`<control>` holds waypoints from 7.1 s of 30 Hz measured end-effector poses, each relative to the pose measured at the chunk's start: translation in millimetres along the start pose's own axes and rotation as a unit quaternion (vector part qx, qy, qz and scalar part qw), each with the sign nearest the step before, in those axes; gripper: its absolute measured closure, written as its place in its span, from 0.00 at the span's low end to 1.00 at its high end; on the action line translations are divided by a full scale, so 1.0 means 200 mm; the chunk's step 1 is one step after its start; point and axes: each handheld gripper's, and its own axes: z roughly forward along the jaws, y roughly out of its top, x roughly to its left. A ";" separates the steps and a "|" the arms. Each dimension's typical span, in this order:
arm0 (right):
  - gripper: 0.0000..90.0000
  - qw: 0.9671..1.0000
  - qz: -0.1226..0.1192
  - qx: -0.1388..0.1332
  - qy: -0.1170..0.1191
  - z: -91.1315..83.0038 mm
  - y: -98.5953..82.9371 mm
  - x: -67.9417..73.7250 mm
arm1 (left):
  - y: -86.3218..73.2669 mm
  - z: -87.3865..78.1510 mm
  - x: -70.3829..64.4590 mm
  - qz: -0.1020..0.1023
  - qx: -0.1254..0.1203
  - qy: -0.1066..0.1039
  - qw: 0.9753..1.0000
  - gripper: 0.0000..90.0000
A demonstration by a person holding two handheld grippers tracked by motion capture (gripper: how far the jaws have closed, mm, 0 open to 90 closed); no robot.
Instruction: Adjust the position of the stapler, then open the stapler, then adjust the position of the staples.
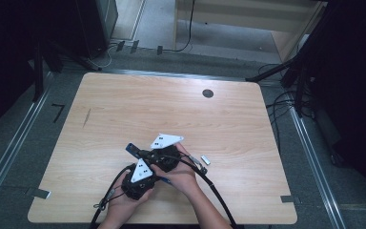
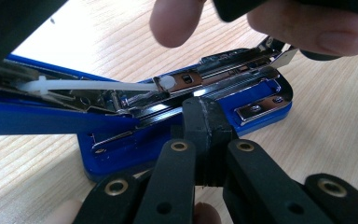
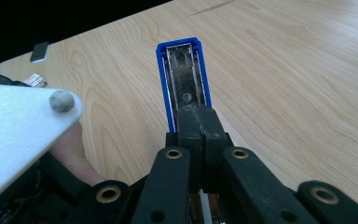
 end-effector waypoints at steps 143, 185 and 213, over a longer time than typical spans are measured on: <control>0.66 0.970 0.143 0.004 -0.198 -0.69 -0.63 -0.39 | 0.00 0.00 0.01 -0.002 0.001 -0.009 1.000 1.00; 0.66 0.968 0.133 0.039 -0.211 -0.66 -0.58 -0.36 | 0.00 0.00 -0.01 0.018 0.002 0.001 1.000 1.00; 0.68 0.969 0.132 0.053 -0.200 -0.66 -0.61 -0.42 | 0.00 0.00 0.00 0.007 -0.001 -0.002 1.000 1.00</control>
